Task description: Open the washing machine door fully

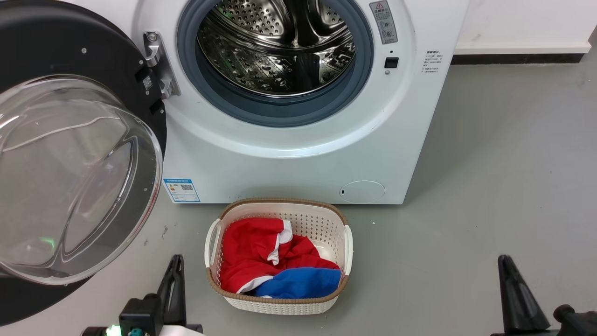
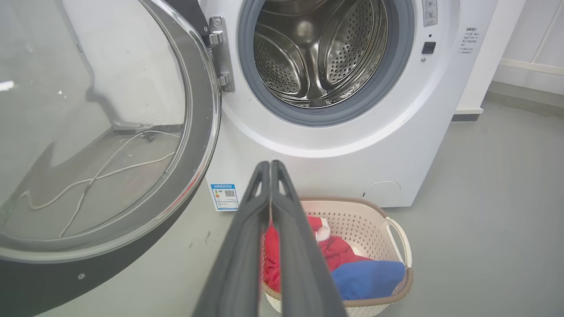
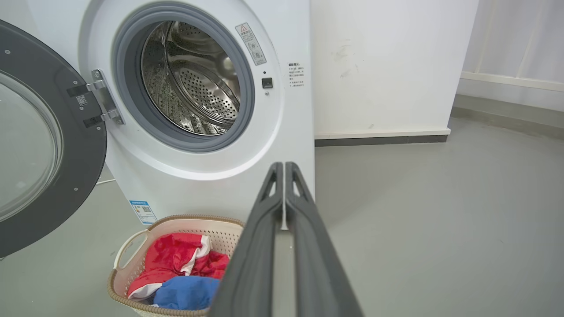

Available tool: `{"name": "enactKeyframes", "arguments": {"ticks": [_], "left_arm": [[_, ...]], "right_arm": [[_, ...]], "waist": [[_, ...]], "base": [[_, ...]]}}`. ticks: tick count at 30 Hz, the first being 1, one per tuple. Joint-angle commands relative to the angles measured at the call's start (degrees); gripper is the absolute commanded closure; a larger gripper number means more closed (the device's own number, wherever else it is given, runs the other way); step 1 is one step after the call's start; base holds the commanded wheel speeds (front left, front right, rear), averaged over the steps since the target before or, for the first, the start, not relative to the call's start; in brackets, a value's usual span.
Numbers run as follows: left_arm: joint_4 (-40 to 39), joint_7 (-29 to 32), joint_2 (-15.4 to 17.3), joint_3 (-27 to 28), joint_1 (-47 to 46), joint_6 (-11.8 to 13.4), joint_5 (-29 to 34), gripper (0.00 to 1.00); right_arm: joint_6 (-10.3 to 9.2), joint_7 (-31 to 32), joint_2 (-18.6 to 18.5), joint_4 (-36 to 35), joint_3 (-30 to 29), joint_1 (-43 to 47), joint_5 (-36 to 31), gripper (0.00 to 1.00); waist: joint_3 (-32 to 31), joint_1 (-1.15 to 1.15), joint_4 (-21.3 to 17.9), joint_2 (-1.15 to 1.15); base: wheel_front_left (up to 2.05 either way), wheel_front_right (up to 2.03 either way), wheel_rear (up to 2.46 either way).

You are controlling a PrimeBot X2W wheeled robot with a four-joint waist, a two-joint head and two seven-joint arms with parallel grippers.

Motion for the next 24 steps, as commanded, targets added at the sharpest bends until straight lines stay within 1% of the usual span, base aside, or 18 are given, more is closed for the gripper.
{"name": "enactKeyframes", "arguments": {"ticks": [1,13,24], "left_arm": [[0.58,0.22,-0.01,0.09,0.04,-0.04,-0.56,1.0],[1.73,3.74,0.0,1.31,-1.91,-1.22,-15.12,1.0],[2.46,6.39,0.01,2.11,-3.32,-2.16,-26.77,1.0]], "right_arm": [[0.0,0.07,-0.01,0.47,0.08,-0.02,0.53,1.0],[0.0,2.62,-0.9,2.96,0.67,-2.95,15.3,1.0],[0.0,4.84,-1.43,5.03,0.93,-5.34,26.84,1.0]], "waist": [[-0.01,0.0,0.0,0.0],[-0.1,0.0,-0.06,0.0],[-0.18,0.0,-0.11,0.0]], "base": [[0.0,0.0,0.0],[0.0,0.0,0.0],[0.0,0.0,0.0]]}}
